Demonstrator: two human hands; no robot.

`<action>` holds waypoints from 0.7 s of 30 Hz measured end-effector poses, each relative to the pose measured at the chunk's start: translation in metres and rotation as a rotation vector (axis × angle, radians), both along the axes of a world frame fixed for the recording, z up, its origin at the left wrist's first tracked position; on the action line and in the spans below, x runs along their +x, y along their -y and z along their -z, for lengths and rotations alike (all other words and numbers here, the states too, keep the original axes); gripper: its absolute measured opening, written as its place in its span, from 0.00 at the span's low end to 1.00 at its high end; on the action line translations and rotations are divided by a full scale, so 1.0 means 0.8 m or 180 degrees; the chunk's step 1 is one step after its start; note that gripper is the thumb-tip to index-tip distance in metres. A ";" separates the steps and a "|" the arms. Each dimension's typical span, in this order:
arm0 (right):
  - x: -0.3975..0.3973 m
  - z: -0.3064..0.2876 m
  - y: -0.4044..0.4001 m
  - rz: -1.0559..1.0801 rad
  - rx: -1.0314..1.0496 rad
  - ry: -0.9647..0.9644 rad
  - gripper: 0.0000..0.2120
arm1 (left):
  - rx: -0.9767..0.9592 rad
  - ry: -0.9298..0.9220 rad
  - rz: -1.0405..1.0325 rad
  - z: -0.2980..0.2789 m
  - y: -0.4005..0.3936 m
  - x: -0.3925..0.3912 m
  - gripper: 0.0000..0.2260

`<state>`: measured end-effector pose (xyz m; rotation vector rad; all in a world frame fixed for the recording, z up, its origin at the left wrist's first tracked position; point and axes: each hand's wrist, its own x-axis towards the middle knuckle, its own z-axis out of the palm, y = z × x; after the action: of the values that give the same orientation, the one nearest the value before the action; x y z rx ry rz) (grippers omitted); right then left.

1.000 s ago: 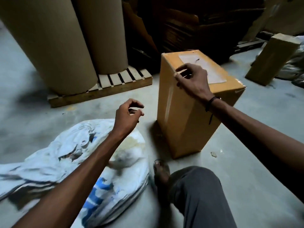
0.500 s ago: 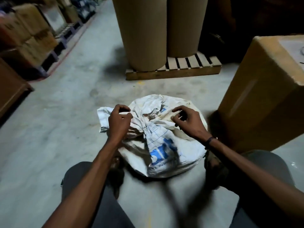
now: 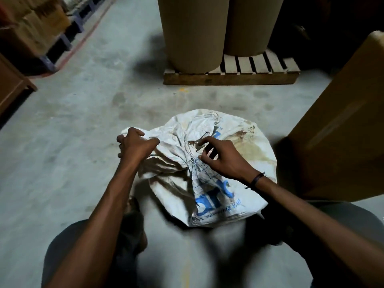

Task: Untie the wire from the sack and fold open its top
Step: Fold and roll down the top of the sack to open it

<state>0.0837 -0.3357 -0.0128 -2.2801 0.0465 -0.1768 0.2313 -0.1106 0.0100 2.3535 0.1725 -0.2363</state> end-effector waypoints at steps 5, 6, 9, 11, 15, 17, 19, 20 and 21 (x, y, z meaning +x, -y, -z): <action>0.009 0.000 0.022 -0.0262 -0.0512 0.0001 0.14 | 0.0439 -0.0015 0.0173 0.015 0.009 0.016 0.16; 0.009 -0.002 0.027 -0.0275 -0.0615 0.0038 0.14 | 0.0666 0.0132 0.0077 0.015 0.010 0.018 0.17; 0.006 -0.007 0.034 -0.0276 -0.0728 0.0118 0.14 | 0.0868 0.0136 0.0040 0.013 -0.003 0.027 0.28; 0.001 -0.008 0.039 -0.0286 -0.0758 0.0145 0.15 | 0.0433 -0.0333 0.0203 0.012 -0.016 0.032 0.34; -0.018 -0.010 0.042 -0.0309 -0.0748 0.0149 0.15 | 0.0098 0.0229 0.0309 0.005 -0.022 0.008 0.23; -0.028 -0.011 0.039 -0.0256 -0.0613 0.0163 0.14 | 0.0156 0.0846 0.0456 0.000 -0.018 -0.016 0.16; -0.038 -0.014 0.034 -0.0128 -0.0428 0.0221 0.14 | 0.0051 0.1271 0.0568 -0.007 -0.006 -0.045 0.16; -0.044 -0.017 0.029 -0.0034 -0.0295 0.0271 0.14 | -0.0001 0.1450 0.0600 -0.010 0.000 -0.060 0.17; -0.049 -0.021 0.023 0.0065 -0.0123 0.0318 0.15 | -0.0057 0.1625 0.0643 -0.014 0.008 -0.076 0.17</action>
<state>0.0442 -0.3543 0.0043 -2.3067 0.0144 -0.3045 0.1702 -0.1173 0.0214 2.3316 -0.3128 0.2681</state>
